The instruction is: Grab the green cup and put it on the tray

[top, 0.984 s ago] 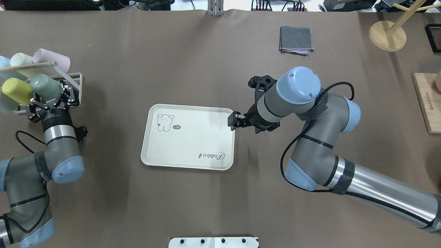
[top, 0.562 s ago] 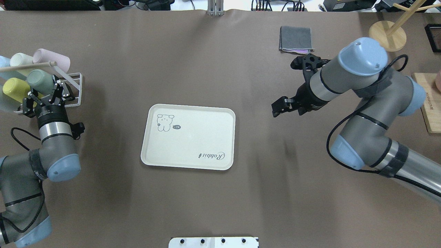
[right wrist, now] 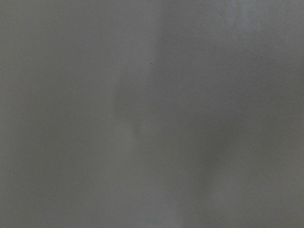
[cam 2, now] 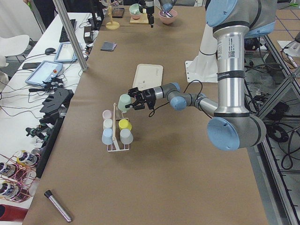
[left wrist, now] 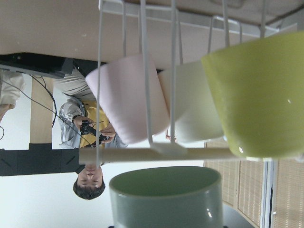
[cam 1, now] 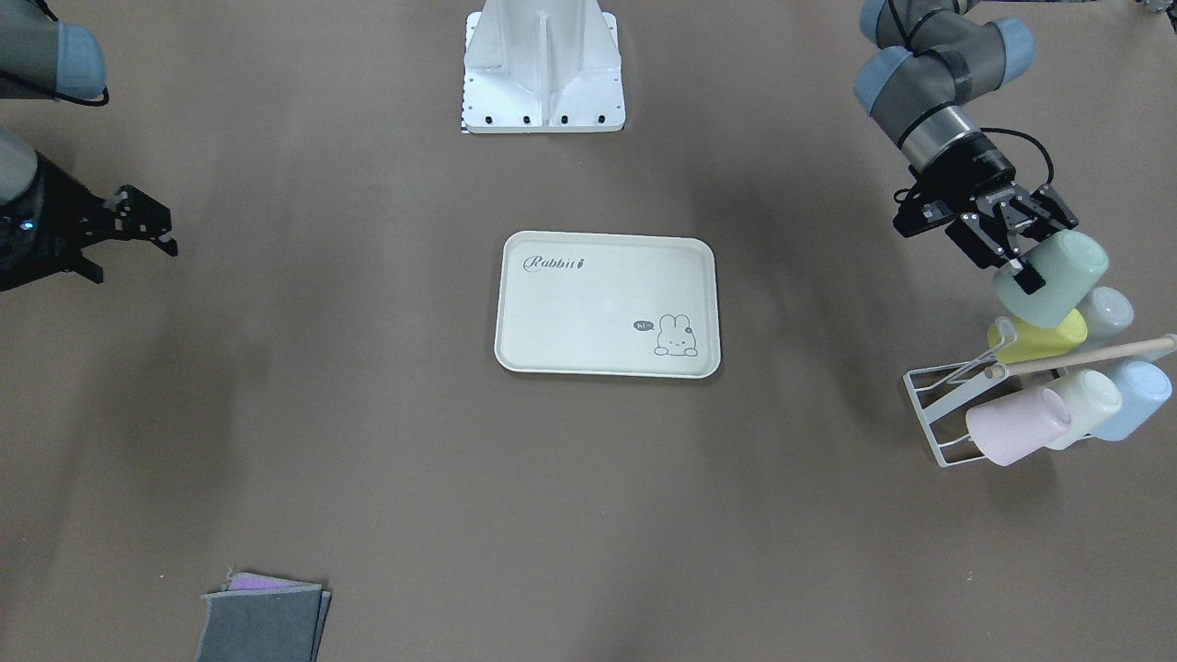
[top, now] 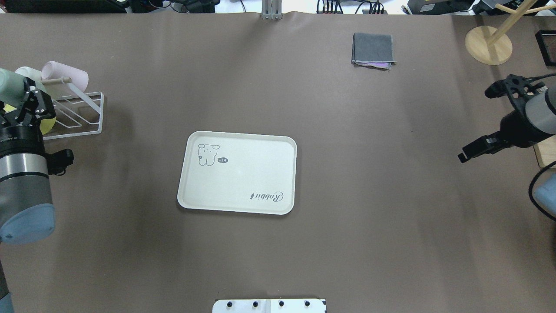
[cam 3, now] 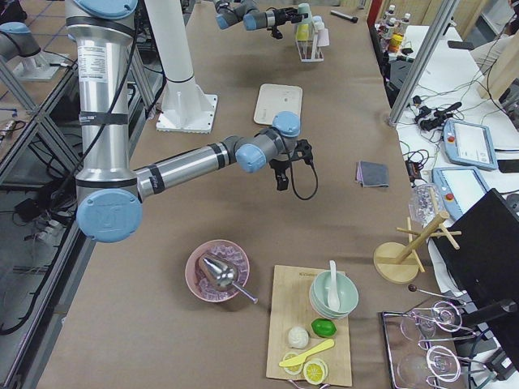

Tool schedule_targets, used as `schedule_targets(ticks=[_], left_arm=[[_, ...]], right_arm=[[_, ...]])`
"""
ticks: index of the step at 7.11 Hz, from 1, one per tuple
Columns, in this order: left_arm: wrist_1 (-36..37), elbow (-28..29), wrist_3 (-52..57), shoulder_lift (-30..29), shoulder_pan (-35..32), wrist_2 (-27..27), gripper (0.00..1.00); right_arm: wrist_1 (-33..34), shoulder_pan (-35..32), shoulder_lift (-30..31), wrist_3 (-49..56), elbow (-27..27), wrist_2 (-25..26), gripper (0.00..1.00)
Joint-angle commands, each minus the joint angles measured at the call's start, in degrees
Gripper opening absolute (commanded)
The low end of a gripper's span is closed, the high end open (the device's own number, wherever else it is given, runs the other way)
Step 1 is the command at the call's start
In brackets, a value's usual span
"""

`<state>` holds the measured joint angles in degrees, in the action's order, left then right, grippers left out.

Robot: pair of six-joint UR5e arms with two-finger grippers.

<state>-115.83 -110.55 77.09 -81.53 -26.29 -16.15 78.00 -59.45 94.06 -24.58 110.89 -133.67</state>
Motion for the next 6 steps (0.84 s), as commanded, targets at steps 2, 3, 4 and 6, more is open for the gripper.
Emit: schedule_targets(ticks=[2,3,4,6], left_arm=[[-30.11,-0.81,2.04,1.03,0.54,-5.85,0.0],[-30.07,-0.72,-11.57,0.59,0.54,-13.74,0.0],[-30.07,-0.63,-25.62,-1.15,0.28,-22.6,0.0],[-30.33,0.16,-52.53,-5.1,0.36,-40.62,0.0]], right_arm=[[15.48,-13.9,5.78,23.22,2.05,-1.76,0.99],[15.78,-16.63,7.78,23.52,1.35,-4.47,0.99],[16.56,-19.27,8.06,24.13,0.3,-4.67,0.99],[22.44,-24.55,7.46,32.69,-3.9,-3.89,0.99]])
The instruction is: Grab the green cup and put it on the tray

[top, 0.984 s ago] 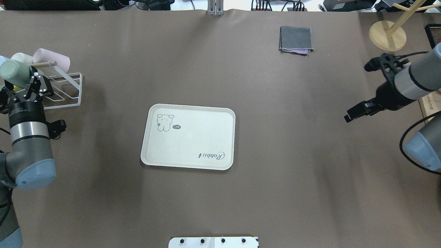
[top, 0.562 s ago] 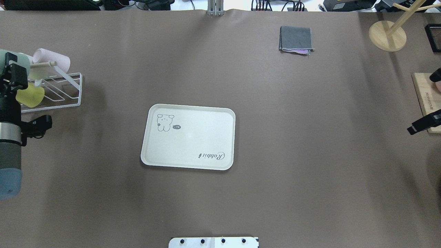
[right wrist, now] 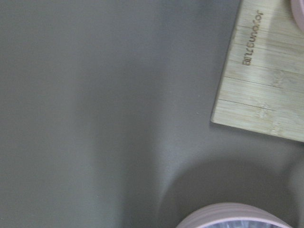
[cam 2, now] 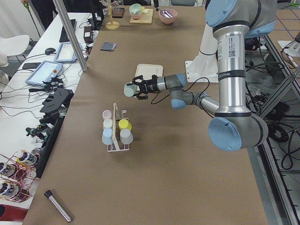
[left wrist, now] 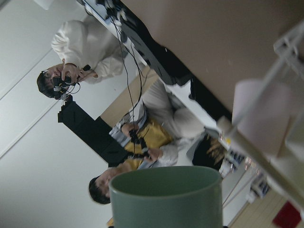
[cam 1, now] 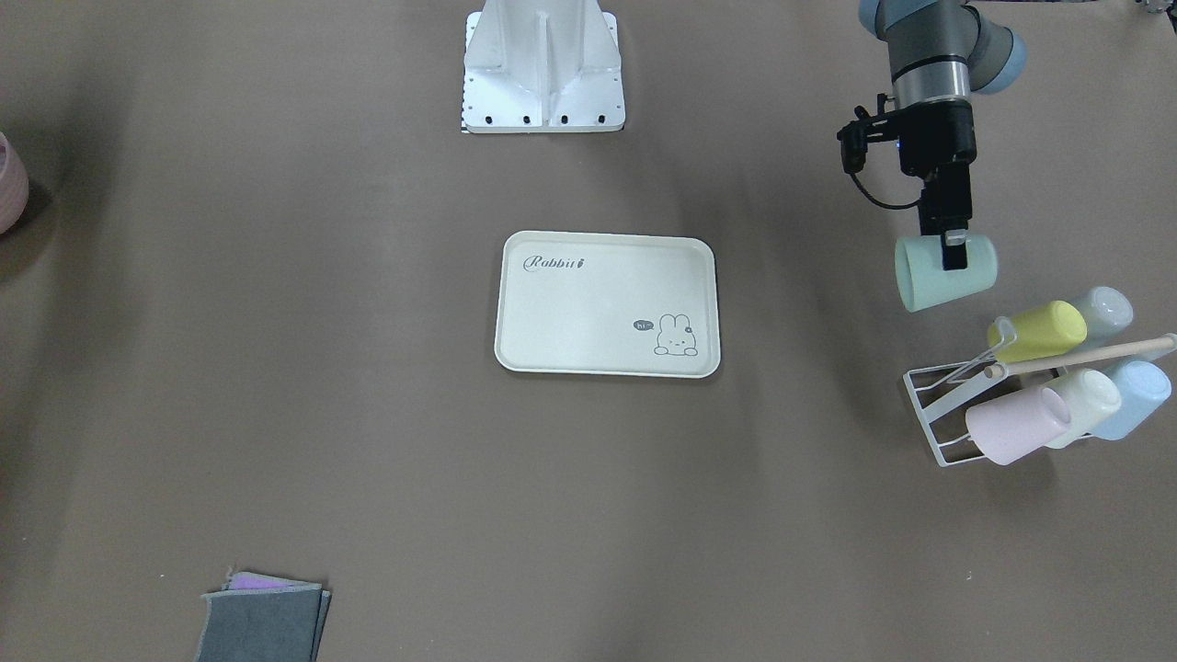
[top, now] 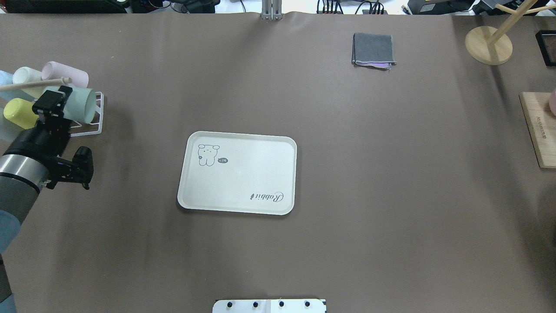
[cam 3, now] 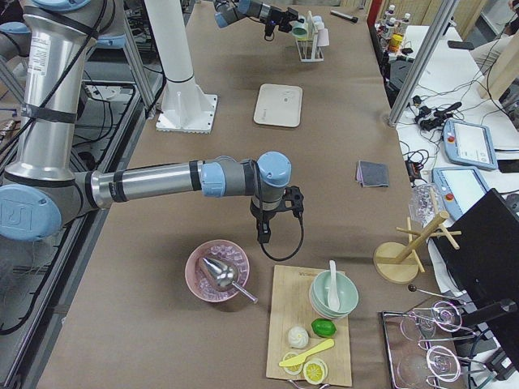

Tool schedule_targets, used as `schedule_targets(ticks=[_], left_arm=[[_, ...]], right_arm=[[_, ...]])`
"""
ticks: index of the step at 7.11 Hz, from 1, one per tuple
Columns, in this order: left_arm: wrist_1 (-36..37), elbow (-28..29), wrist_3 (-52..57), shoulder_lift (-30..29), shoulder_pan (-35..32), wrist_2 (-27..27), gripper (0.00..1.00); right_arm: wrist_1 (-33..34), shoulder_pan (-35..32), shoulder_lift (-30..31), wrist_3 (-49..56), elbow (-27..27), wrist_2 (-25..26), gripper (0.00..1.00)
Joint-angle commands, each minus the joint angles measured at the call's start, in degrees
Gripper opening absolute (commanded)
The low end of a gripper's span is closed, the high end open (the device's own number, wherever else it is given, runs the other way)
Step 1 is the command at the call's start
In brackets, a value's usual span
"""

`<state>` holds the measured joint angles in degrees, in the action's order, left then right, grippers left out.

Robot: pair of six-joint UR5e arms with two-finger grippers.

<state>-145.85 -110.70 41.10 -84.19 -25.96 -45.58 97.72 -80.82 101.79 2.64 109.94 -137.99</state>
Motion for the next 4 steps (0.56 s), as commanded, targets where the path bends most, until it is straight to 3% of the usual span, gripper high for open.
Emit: schedule_targets(ticks=[1,2,3,4], left_arm=[[-0.66,0.31,-25.88,-5.08,-0.14,-17.81,0.0],[-1.36,0.66,-33.81,-8.85,-0.06,-23.62,0.0],[-5.19,4.49,-39.63,-12.72,0.03,-27.07,0.0],[-12.72,11.93,-44.13,-17.63,0.2,-29.8,0.0]], right_arm=[[2.74,-4.68,-0.27,5.88,-4.02,0.62,0.99],[3.0,-5.4,-0.27,5.88,-4.64,1.23,0.99],[3.09,-6.19,-0.1,5.88,-4.65,2.8,0.99],[3.09,-6.54,-0.19,5.88,-4.91,3.69,0.99]])
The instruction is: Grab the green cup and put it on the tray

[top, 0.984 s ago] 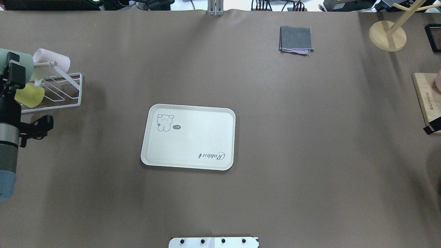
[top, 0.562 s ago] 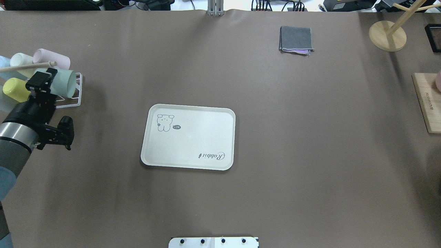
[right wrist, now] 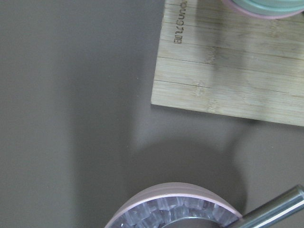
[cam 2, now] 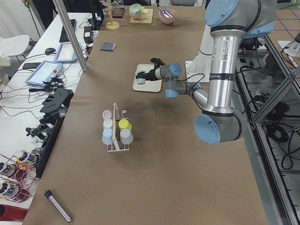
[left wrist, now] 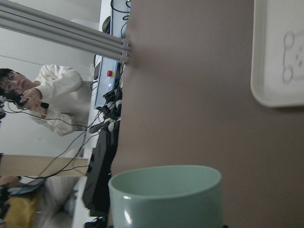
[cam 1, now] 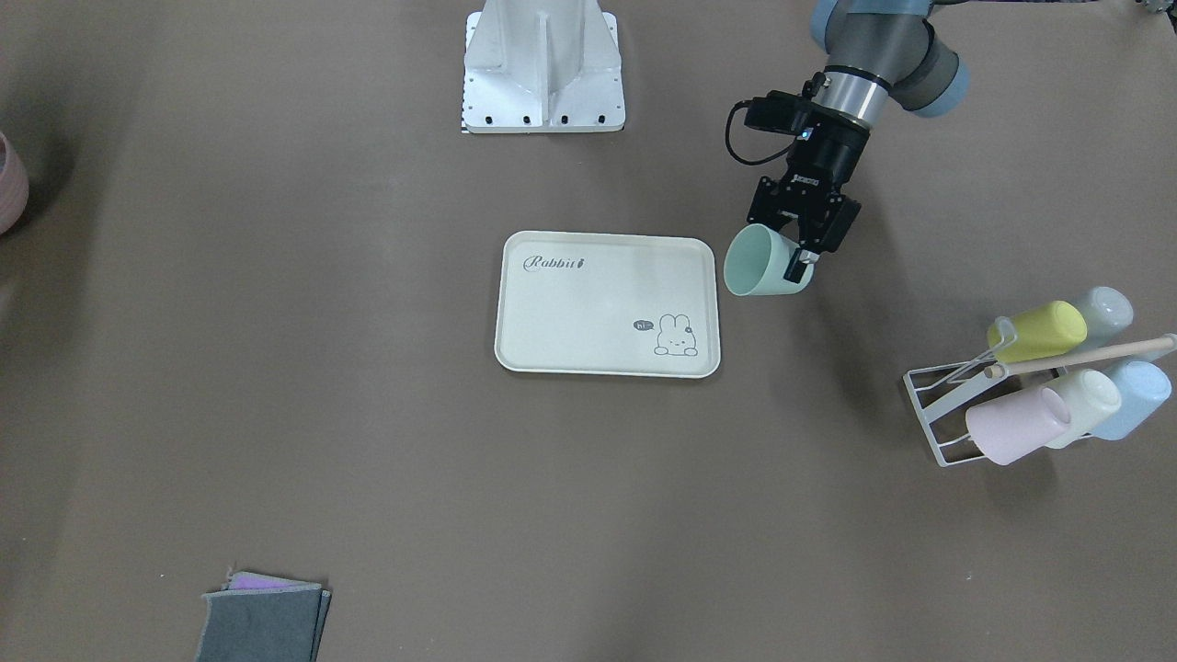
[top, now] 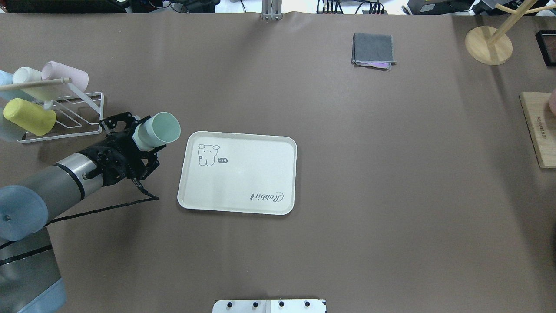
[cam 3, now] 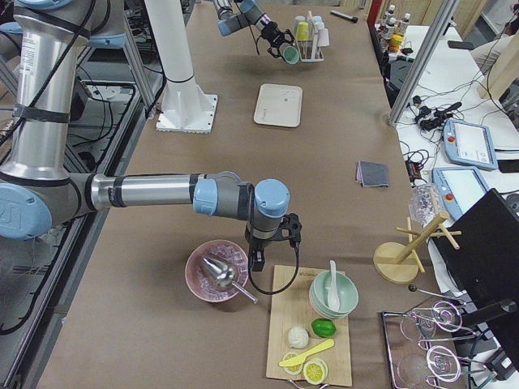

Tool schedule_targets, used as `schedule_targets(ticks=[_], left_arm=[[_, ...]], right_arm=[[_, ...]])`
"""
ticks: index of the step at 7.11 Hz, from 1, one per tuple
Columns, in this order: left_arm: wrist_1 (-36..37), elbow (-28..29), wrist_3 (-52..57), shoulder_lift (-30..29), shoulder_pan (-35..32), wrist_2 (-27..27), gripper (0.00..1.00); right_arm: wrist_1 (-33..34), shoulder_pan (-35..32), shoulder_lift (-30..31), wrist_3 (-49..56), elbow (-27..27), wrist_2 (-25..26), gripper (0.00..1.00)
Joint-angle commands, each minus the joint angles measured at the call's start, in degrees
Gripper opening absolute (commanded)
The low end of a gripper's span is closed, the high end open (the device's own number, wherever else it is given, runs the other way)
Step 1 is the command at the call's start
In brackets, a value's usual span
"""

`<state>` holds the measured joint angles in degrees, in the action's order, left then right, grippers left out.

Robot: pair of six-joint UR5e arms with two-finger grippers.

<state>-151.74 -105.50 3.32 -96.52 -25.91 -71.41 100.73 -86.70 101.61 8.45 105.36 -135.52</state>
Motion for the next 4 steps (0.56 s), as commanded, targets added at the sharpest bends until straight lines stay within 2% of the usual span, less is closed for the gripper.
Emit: schedule_targets(ticks=[1,2,4], left_arm=[[-12.65,13.85,-11.35,-10.57,0.15,-5.31,0.0],[-18.8,20.79,-14.01,-15.23,0.24,-5.58,0.0],[-28.4,28.48,-20.77,-19.66,2.34,-6.55,0.0]], right_arm=[[1.3,-1.01,-0.01,0.08,-0.33,2.0,0.99],[2.01,-1.36,-0.1,-0.01,-0.25,2.01,0.99],[2.11,-2.5,-0.01,-0.71,-0.24,2.89,1.0]])
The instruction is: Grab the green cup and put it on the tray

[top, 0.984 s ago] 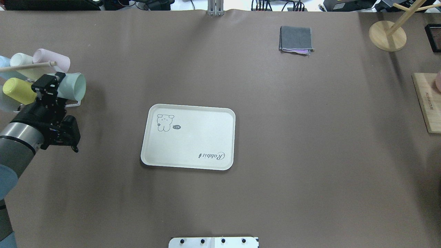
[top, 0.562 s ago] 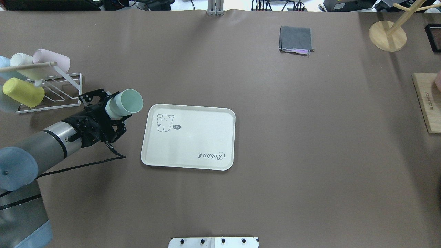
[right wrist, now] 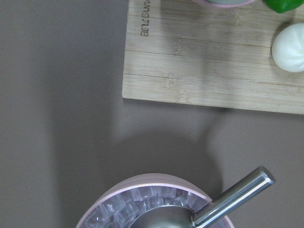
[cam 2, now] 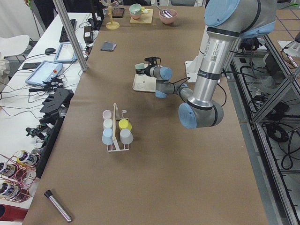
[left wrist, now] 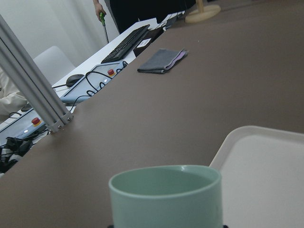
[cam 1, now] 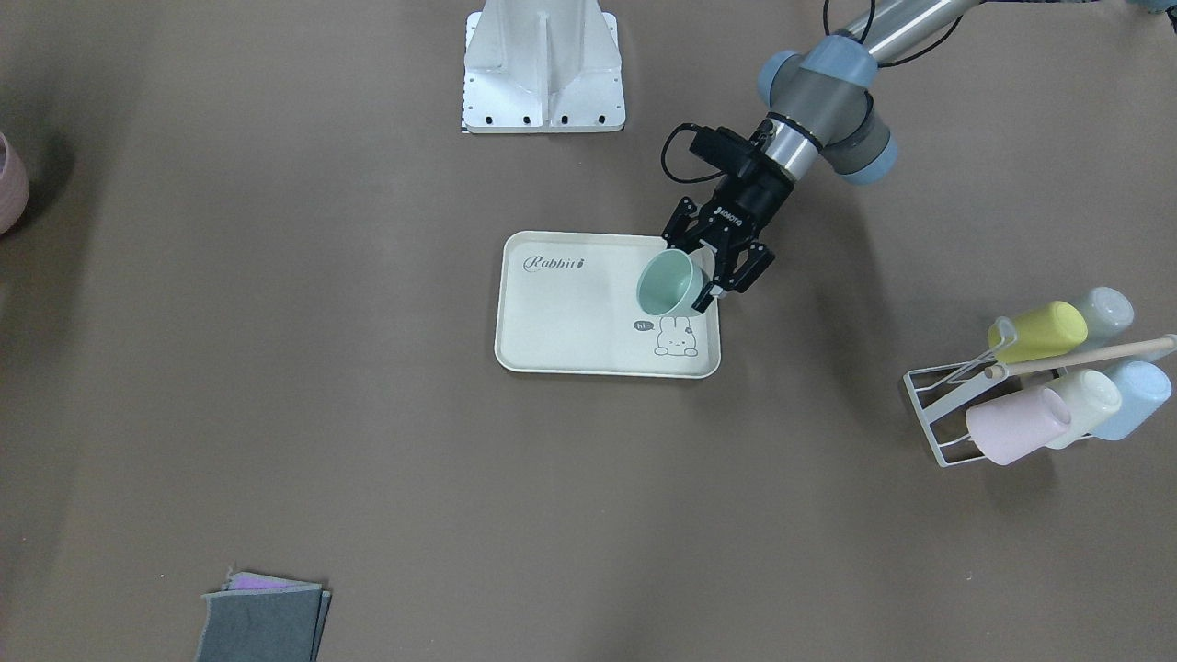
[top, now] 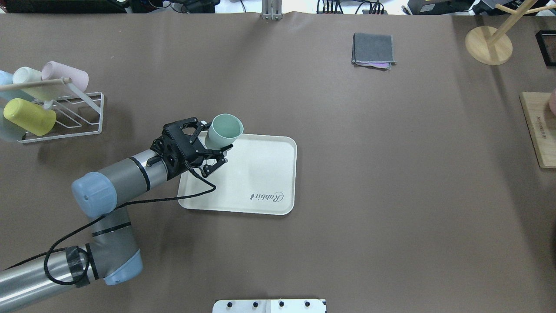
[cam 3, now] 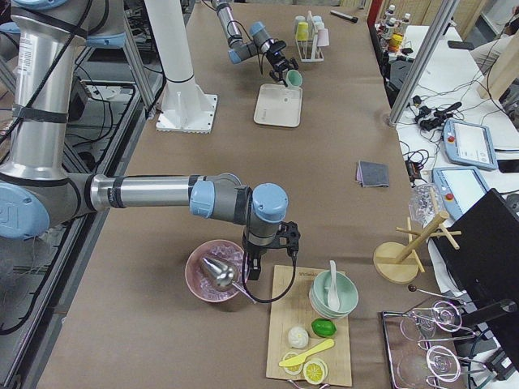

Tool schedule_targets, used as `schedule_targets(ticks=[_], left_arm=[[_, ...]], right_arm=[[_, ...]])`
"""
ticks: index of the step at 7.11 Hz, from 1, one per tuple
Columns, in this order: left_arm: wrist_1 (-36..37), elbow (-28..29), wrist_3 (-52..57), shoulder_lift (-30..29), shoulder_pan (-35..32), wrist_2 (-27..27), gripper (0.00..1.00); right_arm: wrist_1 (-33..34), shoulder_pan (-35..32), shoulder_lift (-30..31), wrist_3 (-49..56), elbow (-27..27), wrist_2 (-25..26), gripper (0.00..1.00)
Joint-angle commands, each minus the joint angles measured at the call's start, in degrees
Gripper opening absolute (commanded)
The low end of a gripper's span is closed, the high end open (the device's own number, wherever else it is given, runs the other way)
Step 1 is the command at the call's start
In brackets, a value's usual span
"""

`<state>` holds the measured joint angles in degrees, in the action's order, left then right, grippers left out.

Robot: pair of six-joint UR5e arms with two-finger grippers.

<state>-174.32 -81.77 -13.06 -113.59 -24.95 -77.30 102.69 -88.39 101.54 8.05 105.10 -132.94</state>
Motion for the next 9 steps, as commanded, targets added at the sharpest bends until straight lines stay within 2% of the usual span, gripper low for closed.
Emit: schedule_targets(ticks=[1,4,9], left_arm=[[-12.64,10.08,-6.34,-3.65,2.88,-0.66,0.0],[-14.38,11.45,-12.15,-5.14,5.62,-2.93,0.0],[-13.42,12.77,-11.63,-6.29,5.44,-3.03,0.0]], right_arm=[[0.14,-0.91,0.06,-0.4,0.1,0.4,1.0],[0.14,-1.17,-0.2,-1.1,0.01,-0.12,1.0],[0.14,-1.17,0.06,-1.19,0.01,-0.21,1.0]])
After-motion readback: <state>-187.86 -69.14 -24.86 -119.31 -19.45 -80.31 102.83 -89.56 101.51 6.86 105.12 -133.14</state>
